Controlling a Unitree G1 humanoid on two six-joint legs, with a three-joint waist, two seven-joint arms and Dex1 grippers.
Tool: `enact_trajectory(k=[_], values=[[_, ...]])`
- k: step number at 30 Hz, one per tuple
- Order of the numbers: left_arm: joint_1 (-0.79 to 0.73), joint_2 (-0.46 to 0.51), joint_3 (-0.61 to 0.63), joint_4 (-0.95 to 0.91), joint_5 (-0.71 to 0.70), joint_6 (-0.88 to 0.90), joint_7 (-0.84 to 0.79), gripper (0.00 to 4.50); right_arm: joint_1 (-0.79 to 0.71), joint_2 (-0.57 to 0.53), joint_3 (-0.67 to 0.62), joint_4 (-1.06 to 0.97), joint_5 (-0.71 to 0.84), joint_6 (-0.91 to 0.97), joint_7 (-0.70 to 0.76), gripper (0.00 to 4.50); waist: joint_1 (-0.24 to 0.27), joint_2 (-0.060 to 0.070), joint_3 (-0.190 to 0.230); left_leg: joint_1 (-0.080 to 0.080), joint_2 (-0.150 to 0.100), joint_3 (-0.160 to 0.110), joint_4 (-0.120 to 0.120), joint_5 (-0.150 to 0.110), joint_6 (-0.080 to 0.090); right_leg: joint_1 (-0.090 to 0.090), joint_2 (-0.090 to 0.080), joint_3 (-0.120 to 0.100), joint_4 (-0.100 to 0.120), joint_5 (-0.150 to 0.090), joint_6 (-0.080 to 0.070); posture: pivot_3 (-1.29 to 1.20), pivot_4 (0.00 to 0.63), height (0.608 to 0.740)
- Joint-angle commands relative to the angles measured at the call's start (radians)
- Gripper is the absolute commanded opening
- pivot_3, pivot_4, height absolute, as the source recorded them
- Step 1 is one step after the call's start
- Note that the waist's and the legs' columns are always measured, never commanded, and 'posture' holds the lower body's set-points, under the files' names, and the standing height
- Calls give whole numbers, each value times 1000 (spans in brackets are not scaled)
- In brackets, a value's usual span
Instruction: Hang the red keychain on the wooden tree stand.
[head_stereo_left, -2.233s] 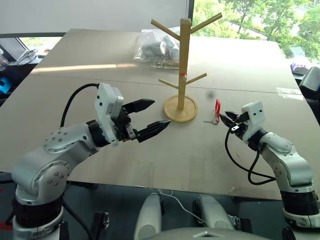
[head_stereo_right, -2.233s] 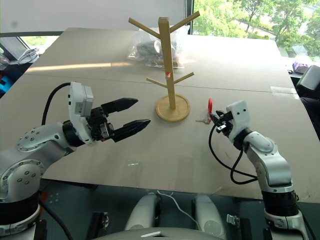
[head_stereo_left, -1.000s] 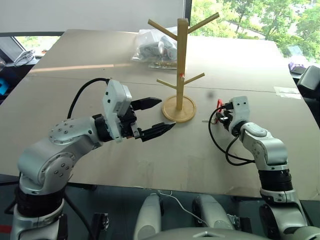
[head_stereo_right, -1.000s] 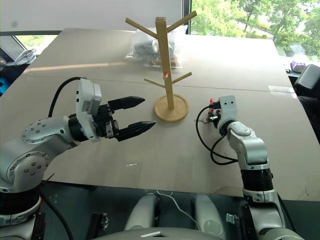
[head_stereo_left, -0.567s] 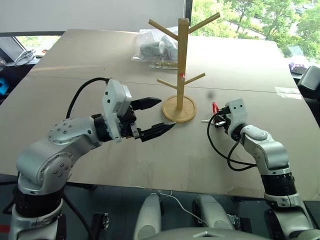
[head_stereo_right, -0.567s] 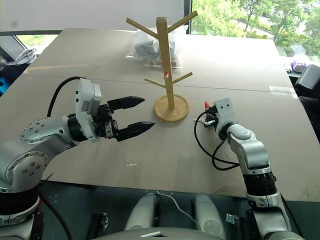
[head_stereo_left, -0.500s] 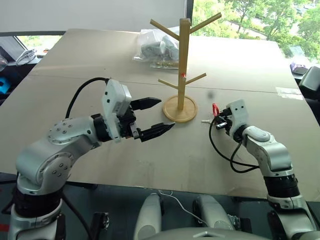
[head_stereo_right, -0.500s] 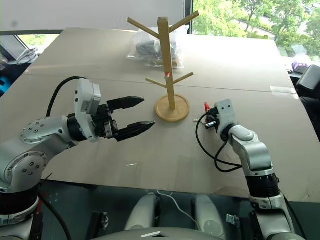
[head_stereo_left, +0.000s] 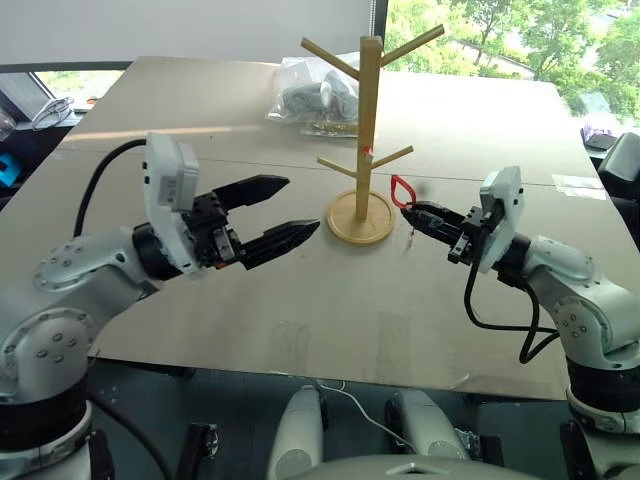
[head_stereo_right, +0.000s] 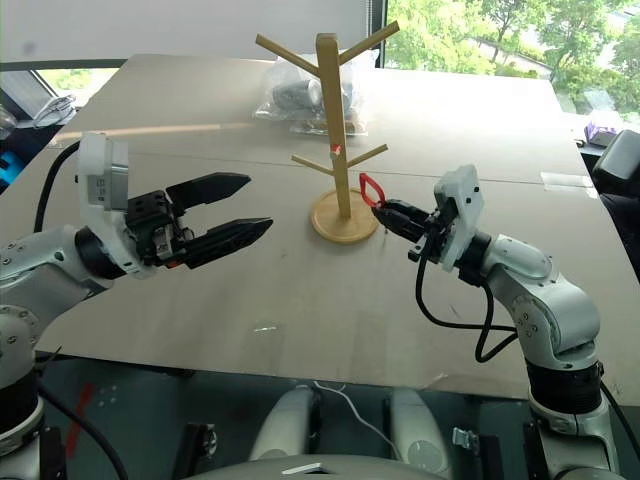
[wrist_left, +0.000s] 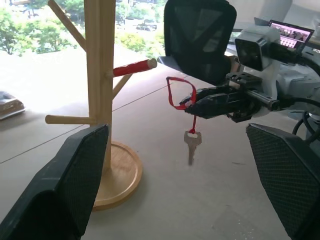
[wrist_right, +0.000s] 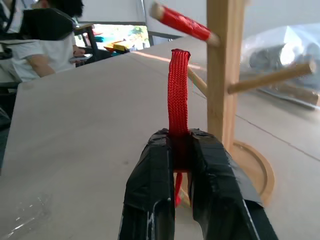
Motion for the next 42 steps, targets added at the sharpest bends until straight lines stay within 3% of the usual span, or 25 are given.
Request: enact_trajectory(k=[1, 14, 28, 41, 42], values=[[2, 26, 39, -21, -37, -8, 16, 4500, -22, -13, 34, -51, 10, -69, 51, 70, 0, 0, 0, 0, 0, 0, 0, 0, 0, 0, 0, 0, 0, 0, 0, 0, 150, 740], [-54, 42, -14, -17, -55, -24, 28, 4500, -179, 62, 73, 125, 13, -109, 36, 70, 0, 0, 0, 0, 0, 0, 0, 0, 0, 0, 0, 0, 0, 0, 0, 0, 150, 740], [-88, 40, -35, -8, -53, -26, 33, 4500, -235, 126, -20, 289, 152, 28, -51, 70, 0, 0, 0, 0, 0, 0, 0, 0, 0, 0, 0, 0, 0, 0, 0, 0, 150, 740], [-88, 46, -41, 0, -32, -29, 16, 4500, -256, 107, -24, 266, 213, 135, -102, 70, 0, 0, 0, 0, 0, 0, 0, 0, 0, 0, 0, 0, 0, 0, 0, 0, 150, 740], [-86, 48, -41, 0, -28, -29, 12, 4500, -255, 103, -22, 263, 216, 141, -100, 937, 0, 0, 0, 0, 0, 0, 0, 0, 0, 0, 0, 0, 0, 0, 0, 0, 150, 740]])
